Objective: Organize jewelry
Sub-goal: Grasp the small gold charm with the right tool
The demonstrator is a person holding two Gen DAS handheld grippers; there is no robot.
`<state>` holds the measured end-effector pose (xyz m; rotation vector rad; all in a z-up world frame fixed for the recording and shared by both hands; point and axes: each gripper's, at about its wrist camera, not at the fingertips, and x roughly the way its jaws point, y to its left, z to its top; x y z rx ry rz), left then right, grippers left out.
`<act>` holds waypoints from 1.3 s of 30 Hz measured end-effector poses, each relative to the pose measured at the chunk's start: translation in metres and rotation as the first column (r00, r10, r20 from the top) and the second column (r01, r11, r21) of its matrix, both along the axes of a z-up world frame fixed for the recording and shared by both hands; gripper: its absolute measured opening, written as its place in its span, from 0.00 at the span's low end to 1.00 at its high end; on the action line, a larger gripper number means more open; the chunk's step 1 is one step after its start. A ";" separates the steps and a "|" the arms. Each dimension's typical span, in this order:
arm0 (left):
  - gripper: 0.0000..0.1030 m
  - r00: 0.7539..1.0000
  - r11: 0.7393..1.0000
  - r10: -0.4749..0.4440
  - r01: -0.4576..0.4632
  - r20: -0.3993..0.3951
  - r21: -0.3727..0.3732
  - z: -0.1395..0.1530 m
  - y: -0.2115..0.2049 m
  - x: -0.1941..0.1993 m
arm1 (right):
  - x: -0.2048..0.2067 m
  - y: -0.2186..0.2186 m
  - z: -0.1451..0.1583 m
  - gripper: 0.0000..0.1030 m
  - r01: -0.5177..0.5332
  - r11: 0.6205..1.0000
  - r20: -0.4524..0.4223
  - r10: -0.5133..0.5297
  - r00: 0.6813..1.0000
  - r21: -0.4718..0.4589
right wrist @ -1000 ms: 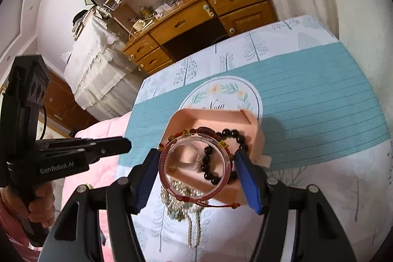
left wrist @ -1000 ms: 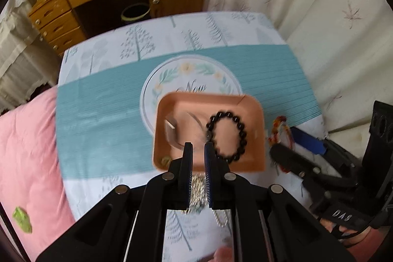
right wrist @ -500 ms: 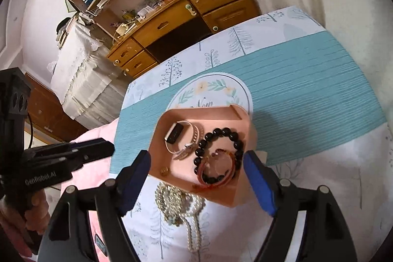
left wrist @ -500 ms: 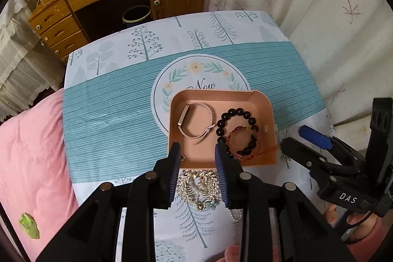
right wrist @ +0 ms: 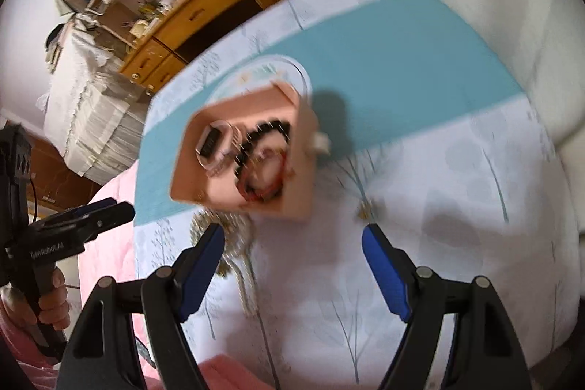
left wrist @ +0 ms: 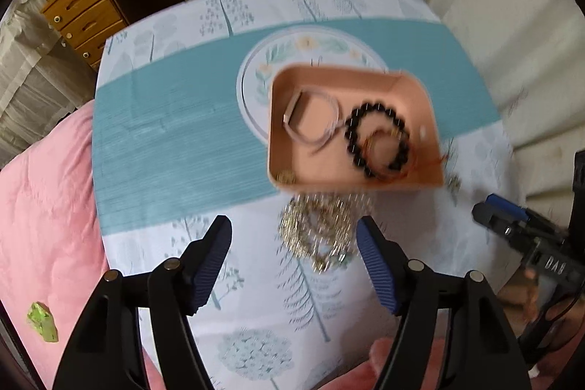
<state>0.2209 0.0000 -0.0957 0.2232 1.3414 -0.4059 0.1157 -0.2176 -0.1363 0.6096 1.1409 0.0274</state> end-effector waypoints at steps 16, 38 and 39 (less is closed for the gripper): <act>0.68 0.973 0.968 -0.220 0.227 0.073 -0.107 -0.047 0.005 -0.075 | -0.008 0.005 -0.039 0.55 0.021 0.981 -0.083 -0.038 0.996 -0.194; 0.66 0.981 0.989 -0.042 0.068 0.191 -0.131 -0.078 -0.033 -0.094 | 0.014 0.026 -0.052 0.39 -0.235 0.837 0.022 0.283 0.959 -0.494; 0.66 0.981 0.991 -0.026 0.050 0.191 -0.124 -0.079 -0.032 -0.092 | 0.015 0.024 -0.051 0.36 -0.244 0.835 0.023 0.293 0.956 -0.493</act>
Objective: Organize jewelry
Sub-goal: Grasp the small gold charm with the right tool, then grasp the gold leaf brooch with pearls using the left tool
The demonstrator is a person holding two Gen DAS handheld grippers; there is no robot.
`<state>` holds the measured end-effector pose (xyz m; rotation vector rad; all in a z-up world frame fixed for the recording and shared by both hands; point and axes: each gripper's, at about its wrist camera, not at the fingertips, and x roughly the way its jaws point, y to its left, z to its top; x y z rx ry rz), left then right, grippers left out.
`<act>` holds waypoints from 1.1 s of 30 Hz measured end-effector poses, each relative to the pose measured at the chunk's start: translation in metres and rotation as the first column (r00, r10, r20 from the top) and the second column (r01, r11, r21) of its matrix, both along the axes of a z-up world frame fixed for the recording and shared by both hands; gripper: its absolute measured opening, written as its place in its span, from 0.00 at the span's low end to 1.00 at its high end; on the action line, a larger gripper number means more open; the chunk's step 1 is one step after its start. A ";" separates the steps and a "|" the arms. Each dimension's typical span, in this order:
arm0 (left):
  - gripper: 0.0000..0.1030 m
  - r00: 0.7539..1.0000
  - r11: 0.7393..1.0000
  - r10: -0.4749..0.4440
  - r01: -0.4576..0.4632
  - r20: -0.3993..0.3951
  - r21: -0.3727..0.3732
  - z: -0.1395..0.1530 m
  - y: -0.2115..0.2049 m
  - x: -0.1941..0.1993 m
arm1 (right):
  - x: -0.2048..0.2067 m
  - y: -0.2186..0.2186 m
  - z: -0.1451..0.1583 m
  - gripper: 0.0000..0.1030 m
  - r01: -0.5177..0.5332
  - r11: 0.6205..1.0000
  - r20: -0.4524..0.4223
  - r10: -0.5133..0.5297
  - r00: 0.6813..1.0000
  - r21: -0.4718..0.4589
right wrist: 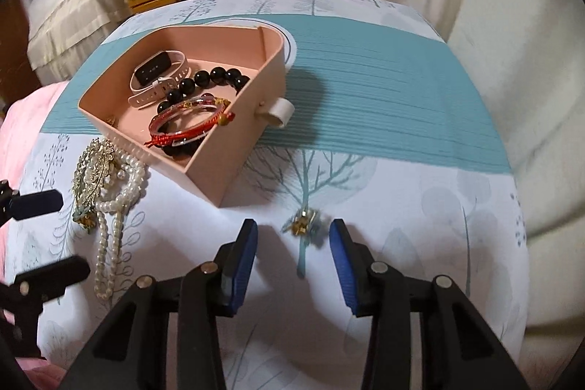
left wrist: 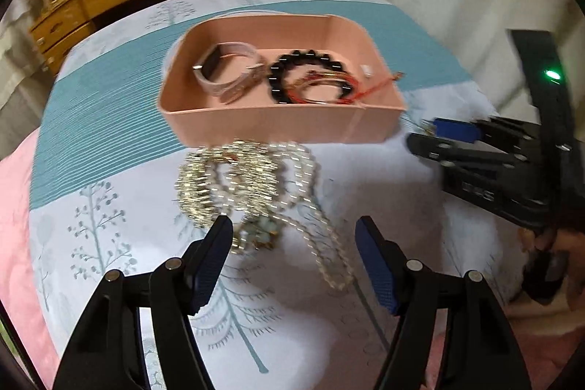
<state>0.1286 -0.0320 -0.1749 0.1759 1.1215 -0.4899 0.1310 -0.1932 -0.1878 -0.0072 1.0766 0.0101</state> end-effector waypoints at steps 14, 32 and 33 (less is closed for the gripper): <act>0.65 0.976 0.976 0.218 -0.217 -0.026 0.017 -0.017 0.029 0.049 | -0.002 -0.015 0.002 0.20 -0.033 0.998 -0.006 0.034 0.999 0.053; 0.67 0.970 0.976 0.203 -0.211 -0.132 -0.046 -0.023 0.032 0.075 | 0.000 -0.019 0.003 0.20 -0.010 0.996 -0.027 0.012 1.000 0.087; 0.68 0.970 0.977 0.202 -0.210 -0.131 -0.047 -0.023 0.032 0.076 | 0.000 -0.019 0.003 0.20 -0.009 0.996 -0.027 0.012 1.000 0.087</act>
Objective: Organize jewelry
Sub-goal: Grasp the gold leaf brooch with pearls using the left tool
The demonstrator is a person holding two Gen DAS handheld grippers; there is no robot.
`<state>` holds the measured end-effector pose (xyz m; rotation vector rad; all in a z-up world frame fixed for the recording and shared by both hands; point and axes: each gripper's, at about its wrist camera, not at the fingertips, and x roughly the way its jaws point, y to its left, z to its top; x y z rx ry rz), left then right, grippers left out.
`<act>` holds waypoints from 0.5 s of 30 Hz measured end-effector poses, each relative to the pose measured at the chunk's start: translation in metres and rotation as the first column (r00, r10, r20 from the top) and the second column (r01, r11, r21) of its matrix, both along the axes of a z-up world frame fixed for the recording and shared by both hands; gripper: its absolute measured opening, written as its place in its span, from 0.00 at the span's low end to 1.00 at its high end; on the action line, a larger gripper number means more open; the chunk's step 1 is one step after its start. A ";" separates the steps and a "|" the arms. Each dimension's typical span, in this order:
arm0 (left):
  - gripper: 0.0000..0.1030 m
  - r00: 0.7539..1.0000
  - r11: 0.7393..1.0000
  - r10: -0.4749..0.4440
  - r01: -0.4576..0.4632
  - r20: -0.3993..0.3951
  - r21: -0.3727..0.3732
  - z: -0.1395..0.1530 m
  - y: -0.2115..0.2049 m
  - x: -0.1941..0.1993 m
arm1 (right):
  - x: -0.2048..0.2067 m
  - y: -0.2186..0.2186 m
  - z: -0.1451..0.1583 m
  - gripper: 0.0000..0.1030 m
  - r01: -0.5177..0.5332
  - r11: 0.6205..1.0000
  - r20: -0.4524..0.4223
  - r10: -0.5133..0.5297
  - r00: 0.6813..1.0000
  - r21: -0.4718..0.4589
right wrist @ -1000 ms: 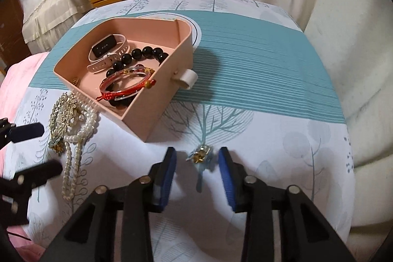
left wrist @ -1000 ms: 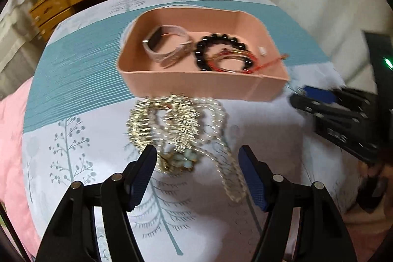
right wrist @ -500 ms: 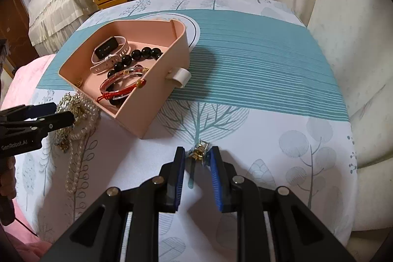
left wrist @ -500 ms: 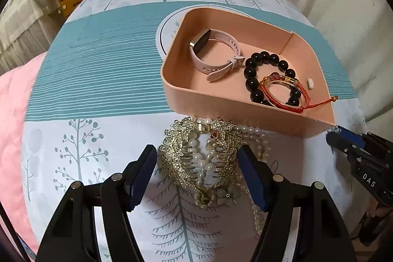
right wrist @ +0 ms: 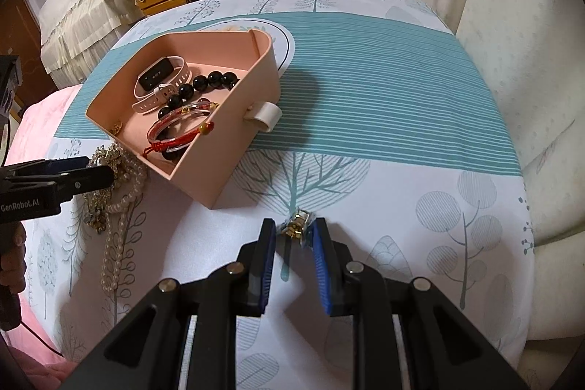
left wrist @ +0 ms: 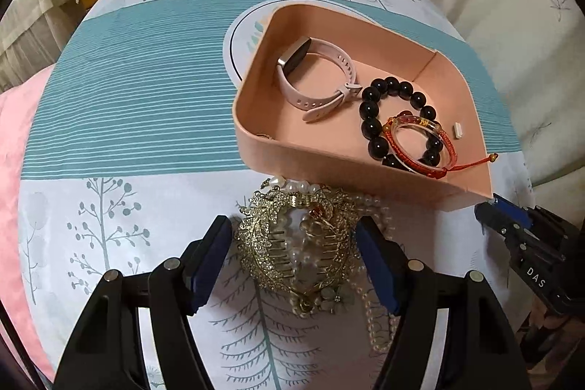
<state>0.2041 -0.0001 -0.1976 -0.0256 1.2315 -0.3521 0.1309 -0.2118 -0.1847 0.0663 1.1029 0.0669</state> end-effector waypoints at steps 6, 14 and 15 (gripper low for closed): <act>0.75 1.000 0.999 -0.029 0.030 -0.010 0.017 -0.004 -0.007 0.000 | 0.000 0.000 0.000 0.20 -0.005 1.000 -0.001 0.005 1.000 -0.002; 0.74 0.995 0.982 -0.085 0.077 0.043 0.171 -0.009 -0.033 0.000 | -0.002 0.002 0.000 0.20 -0.017 1.000 -0.006 0.017 1.000 -0.004; 0.71 0.994 0.982 -0.092 0.082 0.050 0.170 -0.008 -0.035 0.000 | -0.002 0.002 0.001 0.20 -0.018 1.000 -0.008 0.018 1.000 -0.003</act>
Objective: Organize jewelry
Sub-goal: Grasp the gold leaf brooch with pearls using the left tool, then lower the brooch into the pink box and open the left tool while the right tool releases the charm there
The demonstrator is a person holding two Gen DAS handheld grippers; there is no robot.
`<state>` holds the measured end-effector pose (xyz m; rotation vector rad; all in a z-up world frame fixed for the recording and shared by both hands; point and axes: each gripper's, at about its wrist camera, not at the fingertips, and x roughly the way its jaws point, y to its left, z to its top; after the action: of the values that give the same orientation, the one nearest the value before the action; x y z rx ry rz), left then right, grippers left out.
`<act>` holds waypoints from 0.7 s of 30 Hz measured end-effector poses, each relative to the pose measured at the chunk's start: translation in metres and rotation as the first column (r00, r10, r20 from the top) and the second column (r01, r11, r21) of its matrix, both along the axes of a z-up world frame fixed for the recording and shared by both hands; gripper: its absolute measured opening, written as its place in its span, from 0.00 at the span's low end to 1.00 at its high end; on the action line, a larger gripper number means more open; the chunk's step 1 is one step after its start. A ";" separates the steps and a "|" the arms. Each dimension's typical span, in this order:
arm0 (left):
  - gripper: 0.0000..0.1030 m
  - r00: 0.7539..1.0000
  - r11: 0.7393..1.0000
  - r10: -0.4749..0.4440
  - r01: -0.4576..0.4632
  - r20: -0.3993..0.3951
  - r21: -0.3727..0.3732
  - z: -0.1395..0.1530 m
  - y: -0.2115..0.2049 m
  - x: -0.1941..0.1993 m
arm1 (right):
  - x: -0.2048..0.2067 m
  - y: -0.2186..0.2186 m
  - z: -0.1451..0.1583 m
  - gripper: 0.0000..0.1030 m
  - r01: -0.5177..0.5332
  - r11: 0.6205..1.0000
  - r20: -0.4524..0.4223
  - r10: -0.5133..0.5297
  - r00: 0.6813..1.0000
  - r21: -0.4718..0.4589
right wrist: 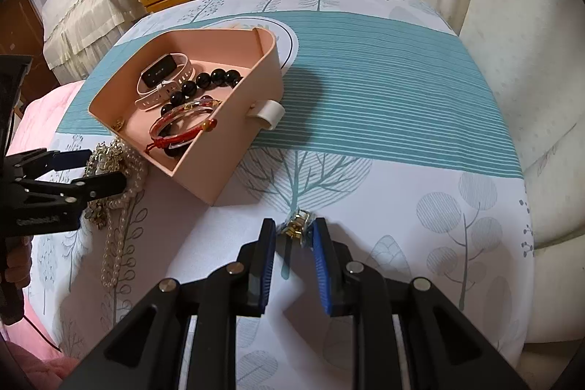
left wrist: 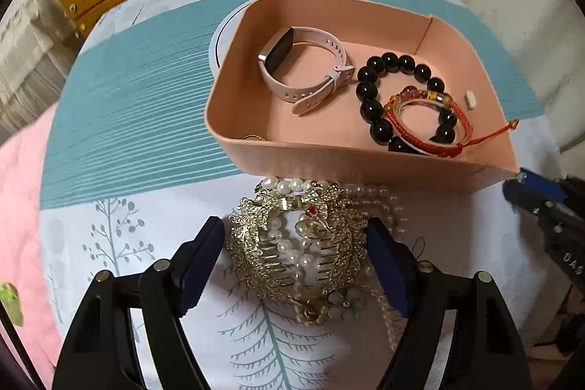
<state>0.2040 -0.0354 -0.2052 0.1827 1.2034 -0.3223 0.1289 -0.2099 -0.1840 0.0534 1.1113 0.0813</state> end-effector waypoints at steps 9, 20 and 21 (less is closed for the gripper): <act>0.71 1.000 1.000 0.009 -0.009 0.000 0.001 0.006 0.007 -0.007 | -0.001 0.000 0.000 0.20 0.007 0.999 -0.023 -0.006 1.000 0.037; 0.71 1.000 0.999 -0.022 0.023 0.017 -0.033 0.048 0.015 -0.031 | -0.004 -0.004 0.013 0.20 0.037 0.992 -0.043 -0.032 0.999 0.121; 0.71 0.999 0.999 -0.027 0.027 0.018 -0.035 0.052 0.015 -0.034 | -0.005 -0.004 0.015 0.20 0.036 0.992 -0.039 -0.031 0.999 0.122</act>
<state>0.1701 -0.0208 -0.1535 0.1712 1.1779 -0.3642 0.1243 -0.2144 -0.1686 0.1843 1.1412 0.1191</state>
